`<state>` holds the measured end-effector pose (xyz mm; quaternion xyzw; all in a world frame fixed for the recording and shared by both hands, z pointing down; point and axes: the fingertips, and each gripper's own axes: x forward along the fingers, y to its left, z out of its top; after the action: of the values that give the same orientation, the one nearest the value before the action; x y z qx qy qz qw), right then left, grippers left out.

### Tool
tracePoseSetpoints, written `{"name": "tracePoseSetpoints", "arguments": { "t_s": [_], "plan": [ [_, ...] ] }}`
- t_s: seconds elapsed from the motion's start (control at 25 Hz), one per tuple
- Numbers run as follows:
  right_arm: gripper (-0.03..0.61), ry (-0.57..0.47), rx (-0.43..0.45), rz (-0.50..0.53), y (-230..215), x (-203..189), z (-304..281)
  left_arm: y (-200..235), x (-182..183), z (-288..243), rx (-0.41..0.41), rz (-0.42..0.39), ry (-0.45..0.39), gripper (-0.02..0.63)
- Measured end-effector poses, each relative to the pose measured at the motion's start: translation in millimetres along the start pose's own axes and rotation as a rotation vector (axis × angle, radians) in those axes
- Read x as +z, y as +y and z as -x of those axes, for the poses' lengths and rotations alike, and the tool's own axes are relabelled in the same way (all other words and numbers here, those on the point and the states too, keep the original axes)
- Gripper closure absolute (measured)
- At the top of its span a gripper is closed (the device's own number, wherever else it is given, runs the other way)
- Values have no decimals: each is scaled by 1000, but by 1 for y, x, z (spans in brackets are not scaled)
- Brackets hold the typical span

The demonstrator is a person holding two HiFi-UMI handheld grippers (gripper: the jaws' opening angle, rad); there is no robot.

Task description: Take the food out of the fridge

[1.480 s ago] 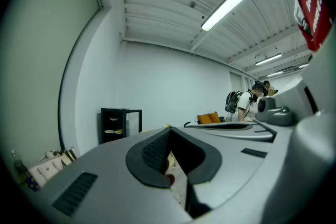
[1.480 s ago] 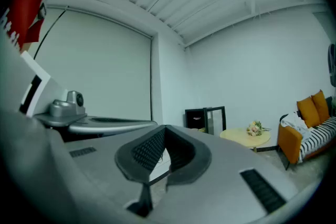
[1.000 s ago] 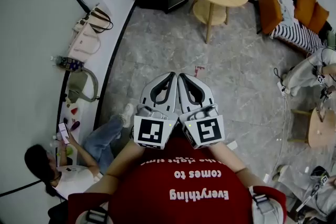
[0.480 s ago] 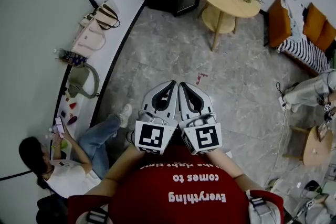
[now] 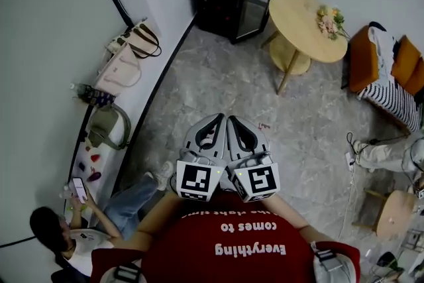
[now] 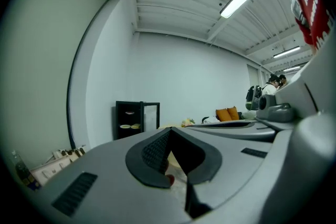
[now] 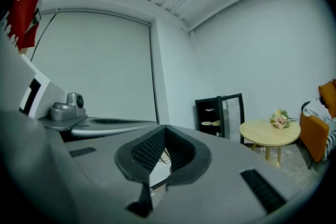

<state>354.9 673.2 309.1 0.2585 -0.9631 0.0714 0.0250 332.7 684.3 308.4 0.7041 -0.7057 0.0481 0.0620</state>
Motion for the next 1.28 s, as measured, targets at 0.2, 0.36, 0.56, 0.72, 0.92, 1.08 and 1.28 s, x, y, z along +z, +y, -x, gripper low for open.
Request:
{"name": "tracePoseSetpoints", "arguments": {
  "t_s": [0.2,0.36,0.56,0.72,0.92,1.08,1.28],
  "plan": [
    [568,-81,65,49,18,39,-101,95,30,-43,38,3,-35,611],
    [568,-77,44,42,14,43,-160,145,38,-71,39,-25,-40,611],
    [568,-46,41,11,-1,33,-207,175,23,-109,20,29,-6,611],
    [568,8,8,2,-29,18,-250,200,13,-153,0,61,35,611],
    [568,-1,15,-5,-69,21,-328,248,19,-227,-4,29,45,611],
    [568,-19,25,2,-106,42,-401,292,41,-295,15,23,20,611],
    [568,-66,41,27,-149,74,-479,338,77,-371,27,-12,-46,611]
  ]
}}
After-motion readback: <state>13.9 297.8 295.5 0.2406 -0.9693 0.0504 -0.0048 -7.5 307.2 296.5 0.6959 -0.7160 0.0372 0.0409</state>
